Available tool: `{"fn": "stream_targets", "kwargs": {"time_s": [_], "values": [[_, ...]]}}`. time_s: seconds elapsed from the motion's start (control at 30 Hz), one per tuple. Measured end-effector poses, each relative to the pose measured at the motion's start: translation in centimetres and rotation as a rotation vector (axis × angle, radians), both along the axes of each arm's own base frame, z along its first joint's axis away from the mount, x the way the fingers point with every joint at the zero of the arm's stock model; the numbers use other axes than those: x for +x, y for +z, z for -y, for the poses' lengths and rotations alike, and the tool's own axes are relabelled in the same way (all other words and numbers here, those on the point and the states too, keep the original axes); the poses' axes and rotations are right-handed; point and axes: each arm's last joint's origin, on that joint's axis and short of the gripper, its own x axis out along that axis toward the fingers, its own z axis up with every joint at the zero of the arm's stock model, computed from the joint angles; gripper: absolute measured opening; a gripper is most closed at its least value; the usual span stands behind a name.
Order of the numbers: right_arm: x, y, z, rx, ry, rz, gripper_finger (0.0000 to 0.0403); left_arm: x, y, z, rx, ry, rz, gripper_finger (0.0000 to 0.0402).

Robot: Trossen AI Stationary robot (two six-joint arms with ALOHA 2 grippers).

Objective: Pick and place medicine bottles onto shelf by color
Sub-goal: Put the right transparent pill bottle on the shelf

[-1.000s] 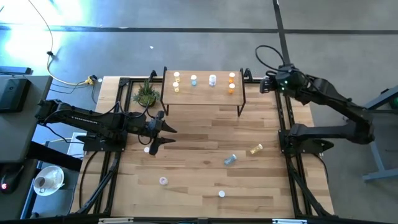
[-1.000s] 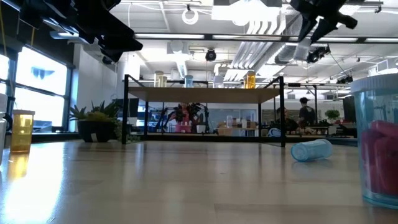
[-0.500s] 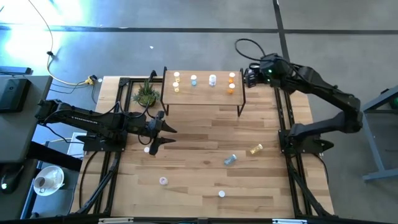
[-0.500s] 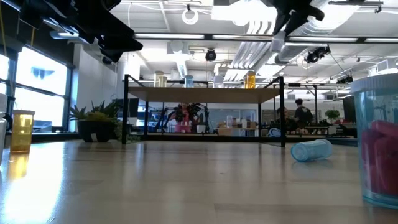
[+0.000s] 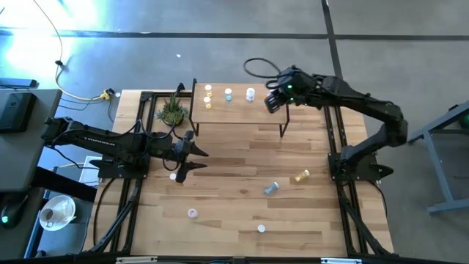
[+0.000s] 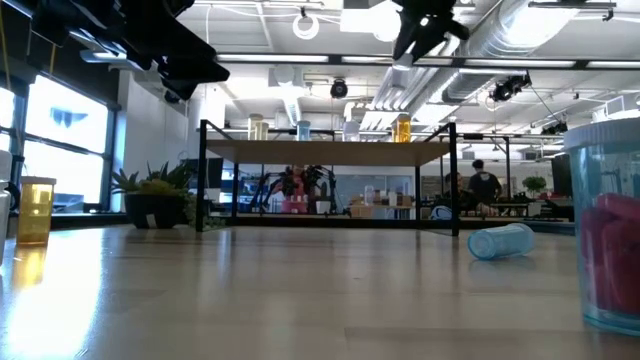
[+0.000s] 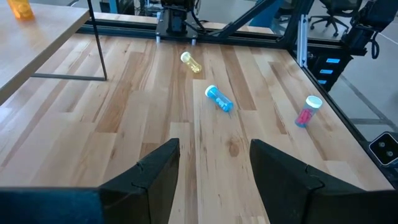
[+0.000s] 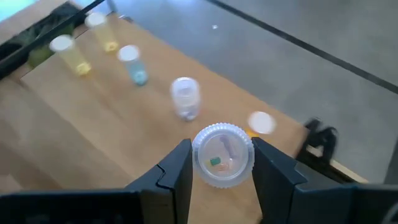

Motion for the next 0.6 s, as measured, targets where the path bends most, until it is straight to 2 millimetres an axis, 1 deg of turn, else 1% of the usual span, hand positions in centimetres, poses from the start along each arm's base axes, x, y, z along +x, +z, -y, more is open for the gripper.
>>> {"fn": "stream_targets", "kwargs": {"time_s": [0.3,0.6], "values": [[4.3,-1.4,0.8,0.068,0.132,-0.05,0.0119,0.0,0.0,0.0,0.0,0.0,0.0,0.0186],[7.0,-3.2,1.9,0.147,0.22,-0.083,0.0119,0.0,0.0,0.0,0.0,0.0,0.0,0.0186]]}}
